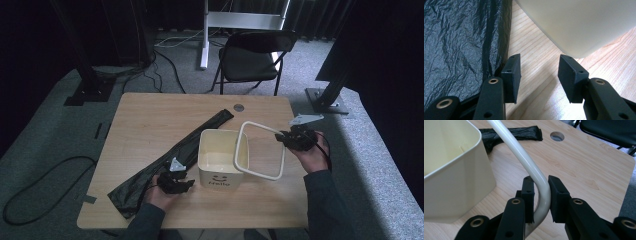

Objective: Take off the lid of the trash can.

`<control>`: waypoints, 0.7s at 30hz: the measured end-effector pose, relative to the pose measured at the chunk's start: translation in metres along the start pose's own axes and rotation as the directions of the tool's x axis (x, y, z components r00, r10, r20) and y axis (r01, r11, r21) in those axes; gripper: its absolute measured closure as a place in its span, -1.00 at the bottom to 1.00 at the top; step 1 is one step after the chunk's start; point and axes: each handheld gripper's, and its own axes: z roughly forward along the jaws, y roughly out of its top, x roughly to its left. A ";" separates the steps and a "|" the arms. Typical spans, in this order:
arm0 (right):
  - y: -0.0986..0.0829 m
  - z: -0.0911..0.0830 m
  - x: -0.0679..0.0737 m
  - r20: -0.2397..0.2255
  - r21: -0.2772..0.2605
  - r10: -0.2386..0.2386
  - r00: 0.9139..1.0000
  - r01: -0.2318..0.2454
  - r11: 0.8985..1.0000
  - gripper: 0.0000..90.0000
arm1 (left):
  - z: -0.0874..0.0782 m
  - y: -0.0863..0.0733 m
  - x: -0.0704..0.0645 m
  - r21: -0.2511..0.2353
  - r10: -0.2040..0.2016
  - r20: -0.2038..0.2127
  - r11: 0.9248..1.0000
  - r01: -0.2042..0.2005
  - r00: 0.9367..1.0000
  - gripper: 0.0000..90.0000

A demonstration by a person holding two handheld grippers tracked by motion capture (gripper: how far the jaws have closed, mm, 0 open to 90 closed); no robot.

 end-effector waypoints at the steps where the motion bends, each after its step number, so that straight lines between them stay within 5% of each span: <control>1: 0.000 0.000 0.000 0.000 0.000 0.000 1.000 0.000 1.000 0.69 | 0.000 0.000 0.000 0.000 0.000 0.000 1.000 0.000 1.000 0.19; 21: -0.015 -0.012 -0.016 0.034 0.029 0.018 0.999 -0.019 0.999 0.70 | 0.000 0.000 0.000 -0.001 -0.008 0.004 1.000 0.008 1.000 0.19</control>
